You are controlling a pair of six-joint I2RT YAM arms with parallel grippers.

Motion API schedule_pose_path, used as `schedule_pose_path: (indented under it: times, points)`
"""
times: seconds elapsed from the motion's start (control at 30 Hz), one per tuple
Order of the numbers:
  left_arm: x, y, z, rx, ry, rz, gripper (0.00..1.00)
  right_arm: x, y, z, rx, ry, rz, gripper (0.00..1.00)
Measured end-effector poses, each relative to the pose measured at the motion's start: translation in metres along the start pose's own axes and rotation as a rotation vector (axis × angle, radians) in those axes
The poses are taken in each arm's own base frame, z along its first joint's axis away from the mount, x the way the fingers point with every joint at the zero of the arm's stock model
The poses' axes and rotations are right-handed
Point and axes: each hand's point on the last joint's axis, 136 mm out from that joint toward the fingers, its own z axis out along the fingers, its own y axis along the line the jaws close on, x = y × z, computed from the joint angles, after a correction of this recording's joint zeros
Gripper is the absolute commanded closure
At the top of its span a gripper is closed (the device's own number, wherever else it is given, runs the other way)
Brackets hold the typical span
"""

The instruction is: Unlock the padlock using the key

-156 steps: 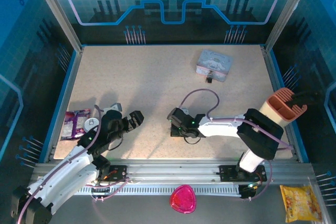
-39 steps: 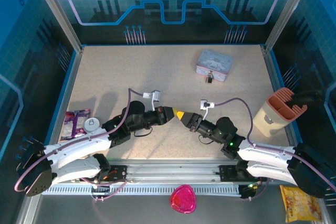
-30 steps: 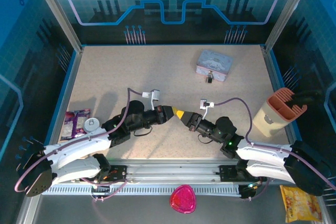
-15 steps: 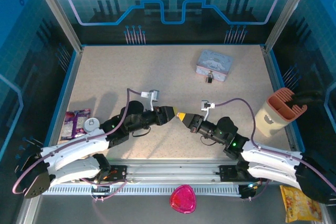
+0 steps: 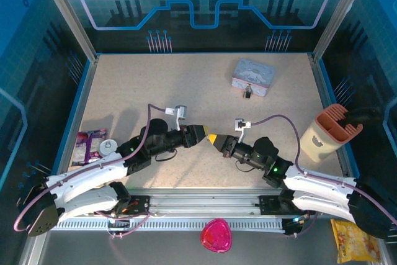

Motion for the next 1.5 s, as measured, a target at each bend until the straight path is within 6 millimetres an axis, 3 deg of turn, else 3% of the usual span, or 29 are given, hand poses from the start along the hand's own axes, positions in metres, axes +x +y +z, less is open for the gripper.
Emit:
schedule_pose_path:
  times: [0.37,0.83,0.9,1.1,1.3,1.37,1.5]
  points:
    - [0.000,0.010,-0.001,-0.045,-0.001,-0.006,0.51,-0.002,0.007,-0.001,-0.023,-0.010,-0.003,1.00]
    - [-0.001,0.010,-0.001,-0.038,-0.003,-0.031,0.96,-0.003,0.008,0.006,-0.036,-0.015,0.005,1.00]
    - [-0.003,0.009,-0.001,-0.035,-0.009,-0.032,1.00,-0.001,0.004,0.008,-0.028,-0.009,0.012,0.94]
    - [-0.003,0.011,0.000,-0.040,-0.012,-0.037,1.00,0.003,0.004,0.012,-0.039,0.006,0.023,0.84]
    - [-0.003,0.010,0.001,-0.035,-0.011,-0.036,1.00,0.006,0.009,0.014,-0.070,0.024,0.022,0.82]
    - [-0.003,0.009,0.001,-0.032,-0.013,-0.036,1.00,0.006,0.011,0.014,-0.080,0.027,0.021,0.83]
    - [-0.004,0.007,0.001,-0.024,-0.015,-0.035,1.00,0.007,0.013,0.014,-0.092,0.032,0.018,0.95]
